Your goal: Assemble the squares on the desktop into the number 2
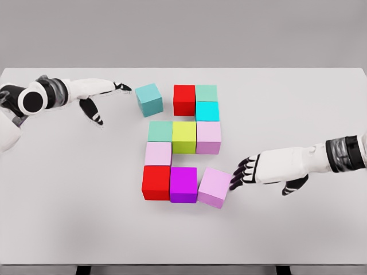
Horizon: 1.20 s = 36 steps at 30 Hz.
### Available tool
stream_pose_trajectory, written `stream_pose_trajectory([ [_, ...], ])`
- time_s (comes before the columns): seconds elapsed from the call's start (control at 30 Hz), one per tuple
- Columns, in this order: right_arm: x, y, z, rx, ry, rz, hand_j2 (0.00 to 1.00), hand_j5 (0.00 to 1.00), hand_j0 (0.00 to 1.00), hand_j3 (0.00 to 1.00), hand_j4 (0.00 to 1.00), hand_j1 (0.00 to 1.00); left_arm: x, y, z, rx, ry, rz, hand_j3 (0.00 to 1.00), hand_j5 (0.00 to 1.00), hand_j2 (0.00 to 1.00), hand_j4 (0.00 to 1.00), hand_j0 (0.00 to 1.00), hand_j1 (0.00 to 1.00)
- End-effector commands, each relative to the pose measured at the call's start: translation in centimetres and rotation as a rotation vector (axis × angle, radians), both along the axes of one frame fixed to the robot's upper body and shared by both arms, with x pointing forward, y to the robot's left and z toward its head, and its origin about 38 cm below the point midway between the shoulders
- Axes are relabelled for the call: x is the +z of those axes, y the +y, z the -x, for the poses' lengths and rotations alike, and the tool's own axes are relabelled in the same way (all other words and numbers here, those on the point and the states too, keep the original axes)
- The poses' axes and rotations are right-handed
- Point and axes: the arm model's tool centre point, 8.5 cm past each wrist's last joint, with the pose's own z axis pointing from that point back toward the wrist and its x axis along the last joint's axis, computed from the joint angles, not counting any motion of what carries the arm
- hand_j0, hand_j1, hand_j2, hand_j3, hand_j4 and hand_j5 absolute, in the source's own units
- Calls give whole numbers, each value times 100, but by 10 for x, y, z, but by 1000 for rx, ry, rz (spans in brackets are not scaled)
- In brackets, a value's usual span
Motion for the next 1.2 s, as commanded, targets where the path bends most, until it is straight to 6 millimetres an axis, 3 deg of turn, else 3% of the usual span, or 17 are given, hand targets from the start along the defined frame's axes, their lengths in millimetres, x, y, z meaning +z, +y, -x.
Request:
stream_pose_trajectory([
  [0.0, -1, -5, -5, -20, -6, 9, 100, 100, 100, 100, 100, 100, -5, -3, 1, -15, 5, -37, 100, 100, 100, 100, 100, 100],
  [0.03, -1, -6, -6, -24, -6, 11, 100, 100, 100, 100, 100, 100, -2, -4, 0, -21, 2, -43, 100, 100, 100, 100, 100, 100],
  [0.1, -1, 1, -9, -15, -10, -1, 100, 100, 100, 100, 100, 100, 1, 14, 1, -7, 8, -97, 100, 100, 100, 100, 100, 100],
  [0.2, -1, 0, -10, -19, -11, 0, 100, 100, 100, 100, 100, 100, 12, 27, 2, -22, 67, -127, 100, 100, 100, 100, 100, 100],
  [0.33, 0, 0, -11, -22, -14, -2, 100, 100, 100, 100, 100, 100, 24, 20, 3, -48, 153, -92, 100, 100, 100, 100, 100, 100],
  [0.6, 4, 6, -16, -16, -23, -18, 100, 100, 100, 100, 100, 100, 12, 19, 3, -39, 188, -101, 100, 100, 100, 100, 100, 100],
  [0.97, 12, 20, -21, 2, -42, -62, 100, 100, 100, 100, 100, 100, 4, -3, -10, -45, 189, -112, 100, 100, 100, 100, 100, 100],
  [1.07, 17, 21, -24, -4, -53, -75, 100, 100, 100, 100, 100, 100, 2, -9, -12, -50, 189, -113, 100, 100, 100, 100, 100, 100],
  [1.17, 37, 11, -32, -41, -109, -105, 100, 100, 100, 100, 100, 100, 2, -11, -13, -53, 188, -113, 100, 100, 100, 100, 100, 100],
])
